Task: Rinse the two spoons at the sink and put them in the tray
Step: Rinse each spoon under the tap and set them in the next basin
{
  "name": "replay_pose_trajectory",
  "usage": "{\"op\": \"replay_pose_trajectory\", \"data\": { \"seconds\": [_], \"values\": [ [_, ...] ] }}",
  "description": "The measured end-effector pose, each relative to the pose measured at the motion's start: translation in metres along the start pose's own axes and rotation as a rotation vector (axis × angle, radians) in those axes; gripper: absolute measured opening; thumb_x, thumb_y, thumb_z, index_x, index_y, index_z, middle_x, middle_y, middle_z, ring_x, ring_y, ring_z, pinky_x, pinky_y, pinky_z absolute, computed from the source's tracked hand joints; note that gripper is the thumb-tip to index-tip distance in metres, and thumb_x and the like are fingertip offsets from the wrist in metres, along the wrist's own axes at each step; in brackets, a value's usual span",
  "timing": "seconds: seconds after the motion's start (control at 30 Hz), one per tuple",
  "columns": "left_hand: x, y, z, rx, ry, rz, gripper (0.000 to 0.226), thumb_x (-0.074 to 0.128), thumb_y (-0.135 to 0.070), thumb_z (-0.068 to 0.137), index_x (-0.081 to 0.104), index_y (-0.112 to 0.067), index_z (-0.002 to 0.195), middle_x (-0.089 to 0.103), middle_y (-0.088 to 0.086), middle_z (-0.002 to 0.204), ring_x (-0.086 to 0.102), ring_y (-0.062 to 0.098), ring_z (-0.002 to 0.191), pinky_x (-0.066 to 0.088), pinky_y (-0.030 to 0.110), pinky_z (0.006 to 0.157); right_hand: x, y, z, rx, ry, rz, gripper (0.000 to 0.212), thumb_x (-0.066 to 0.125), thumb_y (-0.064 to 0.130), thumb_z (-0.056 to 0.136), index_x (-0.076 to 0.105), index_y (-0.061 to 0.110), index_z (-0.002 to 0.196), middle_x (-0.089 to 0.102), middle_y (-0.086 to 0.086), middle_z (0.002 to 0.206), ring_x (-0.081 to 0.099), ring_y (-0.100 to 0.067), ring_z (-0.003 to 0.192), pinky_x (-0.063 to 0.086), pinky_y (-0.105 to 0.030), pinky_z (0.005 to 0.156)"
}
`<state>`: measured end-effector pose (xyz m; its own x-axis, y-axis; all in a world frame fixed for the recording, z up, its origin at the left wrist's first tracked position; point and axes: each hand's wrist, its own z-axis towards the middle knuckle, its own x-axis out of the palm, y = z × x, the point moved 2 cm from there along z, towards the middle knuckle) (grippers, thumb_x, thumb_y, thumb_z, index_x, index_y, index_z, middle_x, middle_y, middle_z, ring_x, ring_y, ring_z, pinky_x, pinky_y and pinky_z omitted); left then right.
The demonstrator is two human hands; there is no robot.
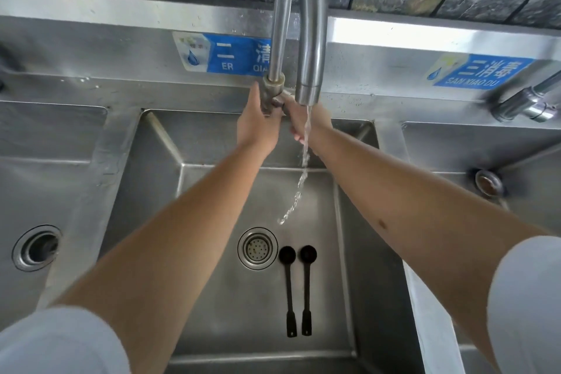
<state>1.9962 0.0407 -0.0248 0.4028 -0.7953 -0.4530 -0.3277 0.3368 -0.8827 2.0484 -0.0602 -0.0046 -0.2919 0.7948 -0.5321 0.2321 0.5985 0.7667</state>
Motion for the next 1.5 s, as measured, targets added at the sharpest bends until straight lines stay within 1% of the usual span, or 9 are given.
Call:
{"op": "replay_pose_trajectory", "data": {
  "seconds": [0.1,0.17,0.33,0.57,0.77,0.97,1.2,1.37,1.5],
  "values": [
    [0.018,0.054,-0.052,-0.145,-0.008,-0.063,0.066,0.055,-0.032,0.088,0.028,-0.025,0.148,0.043,0.002,0.151,0.045,0.021,0.133,0.037,0.039,0.109,0.013,-0.041,-0.037,0.027,0.066,-0.062,0.043,0.048,0.064,0.074,0.061,0.024,0.081,0.068,0.005,0.061,0.067,-0.012,0.054,0.053,-0.028,0.056],
    [0.033,0.099,-0.096,-0.322,0.062,-0.106,0.058,0.056,-0.026,0.089,0.037,-0.02,0.143,0.05,0.003,0.144,0.054,0.019,0.119,0.041,0.033,0.097,0.027,-0.09,-0.062,0.118,0.107,-0.06,0.033,0.052,0.056,0.08,0.061,0.024,0.086,0.071,0.003,0.078,0.069,-0.016,0.071,0.056,-0.032,0.068],
    [0.064,0.185,-0.185,-0.591,0.305,-0.004,0.016,0.053,-0.024,0.08,0.058,-0.023,0.095,0.062,-0.003,0.092,0.051,0.019,0.076,0.037,0.03,0.069,0.067,-0.218,-0.131,0.344,0.286,-0.196,0.024,0.049,0.031,0.096,0.068,0.02,0.103,0.07,-0.003,0.09,0.066,-0.018,0.079,0.051,-0.026,0.065],
    [0.087,0.242,-0.229,-0.633,0.55,0.238,0.038,0.057,-0.022,0.09,0.055,-0.009,0.125,0.061,0.014,0.128,0.057,0.027,0.116,0.04,0.026,0.087,0.105,-0.301,-0.18,0.446,0.32,-0.337,0.025,0.052,0.019,0.093,0.064,0.012,0.114,0.069,-0.011,0.109,0.065,-0.028,0.099,0.054,-0.034,0.083],
    [0.107,0.252,-0.231,-0.563,0.593,0.242,0.026,0.055,-0.016,0.089,0.063,-0.007,0.112,0.068,0.012,0.113,0.061,0.026,0.105,0.042,0.026,0.08,0.126,-0.322,-0.175,0.589,0.217,-0.133,0.03,0.036,0.017,0.097,0.065,0.014,0.095,0.068,-0.012,0.095,0.06,-0.028,0.086,0.047,-0.035,0.074],
    [0.105,0.251,-0.234,-0.633,0.576,0.074,0.021,0.056,-0.01,0.089,0.066,-0.003,0.106,0.068,0.027,0.105,0.063,0.04,0.103,0.052,0.046,0.084,0.118,-0.314,-0.17,0.42,0.404,-0.249,0.021,0.047,0.015,0.092,0.065,0.01,0.102,0.069,-0.013,0.1,0.062,-0.027,0.087,0.044,-0.028,0.069],
    [0.074,0.208,-0.214,-0.756,0.384,-0.172,0.015,0.052,-0.019,0.093,0.066,-0.017,0.099,0.064,0.007,0.076,0.059,0.022,0.066,0.041,0.025,0.057,0.085,-0.262,-0.173,0.377,0.478,-0.026,0.027,0.055,0.01,0.088,0.053,0.019,0.063,0.051,0.002,0.059,0.048,-0.016,0.058,0.038,-0.032,0.062],
    [0.062,0.156,-0.19,-0.794,0.229,-0.643,0.016,0.046,-0.012,0.098,0.062,-0.012,0.101,0.065,0.013,0.081,0.064,0.025,0.069,0.048,0.029,0.051,0.061,-0.221,-0.189,0.436,0.512,0.179,0.019,0.047,0.014,0.096,0.065,0.018,0.095,0.071,-0.008,0.084,0.063,-0.017,0.071,0.05,-0.03,0.062],
    [0.058,0.115,-0.179,-0.772,0.202,-0.653,0.018,0.046,-0.007,0.096,0.061,-0.013,0.103,0.069,0.01,0.077,0.063,0.019,0.058,0.043,0.026,0.048,0.044,-0.198,-0.199,0.483,0.427,0.341,0.022,0.042,0.011,0.093,0.063,0.017,0.097,0.073,-0.015,0.087,0.072,-0.023,0.065,0.06,-0.045,0.073]
  ]
}}
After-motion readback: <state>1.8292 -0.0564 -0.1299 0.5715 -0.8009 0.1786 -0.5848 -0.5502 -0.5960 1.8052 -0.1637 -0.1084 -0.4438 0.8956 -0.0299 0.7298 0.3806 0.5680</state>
